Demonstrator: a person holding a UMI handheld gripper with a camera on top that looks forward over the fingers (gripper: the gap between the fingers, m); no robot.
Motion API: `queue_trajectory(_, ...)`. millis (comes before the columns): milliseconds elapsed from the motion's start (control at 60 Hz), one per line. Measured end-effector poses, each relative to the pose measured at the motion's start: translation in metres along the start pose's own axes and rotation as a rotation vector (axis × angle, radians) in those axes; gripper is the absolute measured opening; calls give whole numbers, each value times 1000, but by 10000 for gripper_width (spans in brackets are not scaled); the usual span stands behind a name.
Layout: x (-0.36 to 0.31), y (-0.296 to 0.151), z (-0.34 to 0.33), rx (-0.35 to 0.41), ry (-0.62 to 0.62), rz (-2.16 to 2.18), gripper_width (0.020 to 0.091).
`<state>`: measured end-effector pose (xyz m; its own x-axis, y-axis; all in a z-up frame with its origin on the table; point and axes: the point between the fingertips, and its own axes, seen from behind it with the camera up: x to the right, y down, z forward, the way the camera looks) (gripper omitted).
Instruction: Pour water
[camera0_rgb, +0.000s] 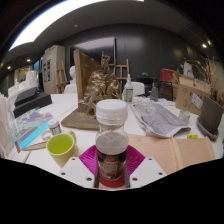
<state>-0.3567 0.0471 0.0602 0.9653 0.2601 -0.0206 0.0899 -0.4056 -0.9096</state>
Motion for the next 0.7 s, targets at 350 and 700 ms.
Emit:
queue_trajectory(350,3,-10,-69,-108,107,73,850)
queue_trajectory(700,-59,-26,-232,-177,309,59,861)
